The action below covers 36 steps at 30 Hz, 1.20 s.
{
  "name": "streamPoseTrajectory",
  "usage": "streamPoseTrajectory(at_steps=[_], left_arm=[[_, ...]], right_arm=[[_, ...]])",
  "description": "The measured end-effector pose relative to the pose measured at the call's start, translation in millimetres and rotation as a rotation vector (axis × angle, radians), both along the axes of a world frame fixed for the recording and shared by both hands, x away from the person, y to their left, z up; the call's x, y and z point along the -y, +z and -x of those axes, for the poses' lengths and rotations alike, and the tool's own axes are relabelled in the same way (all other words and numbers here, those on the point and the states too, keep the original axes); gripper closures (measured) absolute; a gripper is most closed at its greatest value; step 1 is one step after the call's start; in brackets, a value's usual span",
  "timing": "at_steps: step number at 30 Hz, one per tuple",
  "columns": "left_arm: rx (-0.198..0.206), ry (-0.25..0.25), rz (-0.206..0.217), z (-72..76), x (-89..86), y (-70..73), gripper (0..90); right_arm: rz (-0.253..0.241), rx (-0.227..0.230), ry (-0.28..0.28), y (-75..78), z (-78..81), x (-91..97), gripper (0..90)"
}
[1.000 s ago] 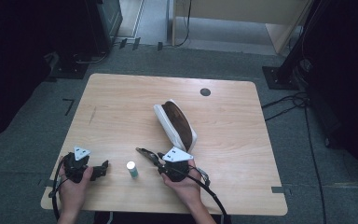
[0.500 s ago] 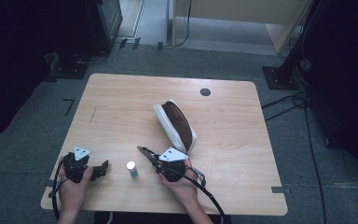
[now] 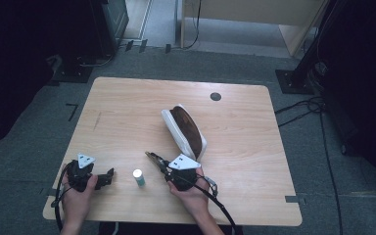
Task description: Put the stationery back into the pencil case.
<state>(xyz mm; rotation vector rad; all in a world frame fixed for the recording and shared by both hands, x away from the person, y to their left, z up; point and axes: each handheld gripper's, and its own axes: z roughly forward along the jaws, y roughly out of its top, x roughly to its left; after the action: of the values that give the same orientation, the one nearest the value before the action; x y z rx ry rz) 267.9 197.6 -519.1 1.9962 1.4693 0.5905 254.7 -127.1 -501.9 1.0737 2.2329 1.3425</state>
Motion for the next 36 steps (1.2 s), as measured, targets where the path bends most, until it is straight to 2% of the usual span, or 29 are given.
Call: streamPoseTrajectory(at_steps=[9, 19, 27, 36], left_arm=[[0.001, 0.001, 0.001, 0.0, 0.1, -0.1, 0.0], [0.001, 0.001, 0.001, 0.0, 0.1, -0.1, 0.0], [0.001, 0.001, 0.001, 0.0, 0.1, -0.1, 0.0], [0.000, 0.000, 0.000, 0.0, 0.0, 0.0, 0.0]], right_arm=[[-0.038, 0.038, -0.021, 21.8, 3.6, 7.6, 74.3], [-0.057, 0.089, -0.047, 42.7, 5.6, 16.5, 74.3], [-0.076, 0.135, -0.088, 62.0, 3.8, 30.1, 74.3], [-0.098, 0.168, -0.147, 74.8, 0.6, 47.8, 74.3]])
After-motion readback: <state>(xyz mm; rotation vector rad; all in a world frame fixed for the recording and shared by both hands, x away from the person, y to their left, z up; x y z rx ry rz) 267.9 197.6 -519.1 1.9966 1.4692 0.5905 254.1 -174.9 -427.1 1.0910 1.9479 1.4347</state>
